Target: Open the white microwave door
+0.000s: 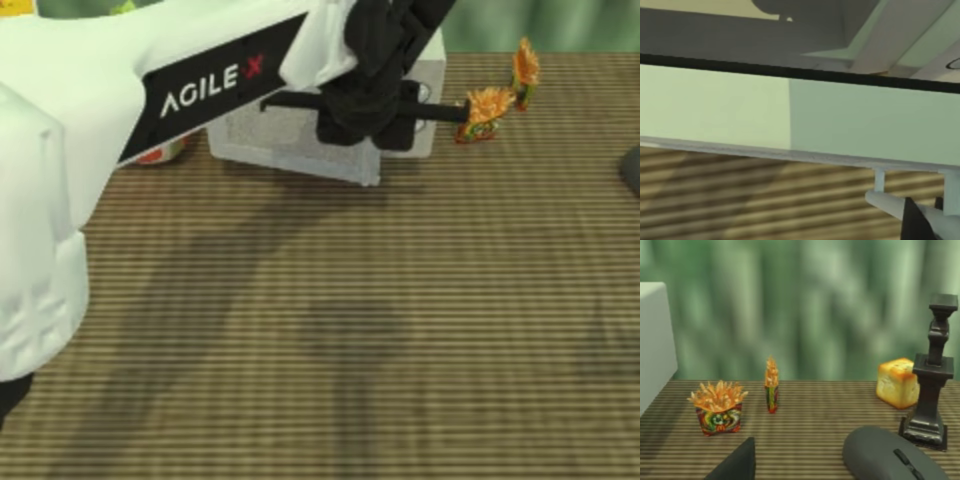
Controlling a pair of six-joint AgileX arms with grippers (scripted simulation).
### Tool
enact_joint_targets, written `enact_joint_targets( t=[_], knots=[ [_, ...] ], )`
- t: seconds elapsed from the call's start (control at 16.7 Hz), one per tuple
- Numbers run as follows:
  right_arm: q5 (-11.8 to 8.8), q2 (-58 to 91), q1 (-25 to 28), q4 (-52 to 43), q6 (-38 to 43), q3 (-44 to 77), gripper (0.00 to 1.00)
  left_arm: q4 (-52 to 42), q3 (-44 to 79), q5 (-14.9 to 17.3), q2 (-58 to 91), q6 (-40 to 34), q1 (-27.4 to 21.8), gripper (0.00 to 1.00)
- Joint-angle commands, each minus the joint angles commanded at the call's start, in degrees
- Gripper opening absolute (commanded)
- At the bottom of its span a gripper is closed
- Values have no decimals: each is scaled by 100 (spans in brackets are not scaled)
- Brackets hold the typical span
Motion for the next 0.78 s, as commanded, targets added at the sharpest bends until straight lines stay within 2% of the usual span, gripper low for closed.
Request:
enact_joint_targets(
  t=[0.54, 0.78],
  knots=[
    [0, 0, 0, 0, 0, 0, 100, 18, -19, 45, 5, -18, -46, 0],
    [0, 0, 0, 0, 0, 0, 100, 227, -412, 129, -257, 238, 14, 0]
  ],
)
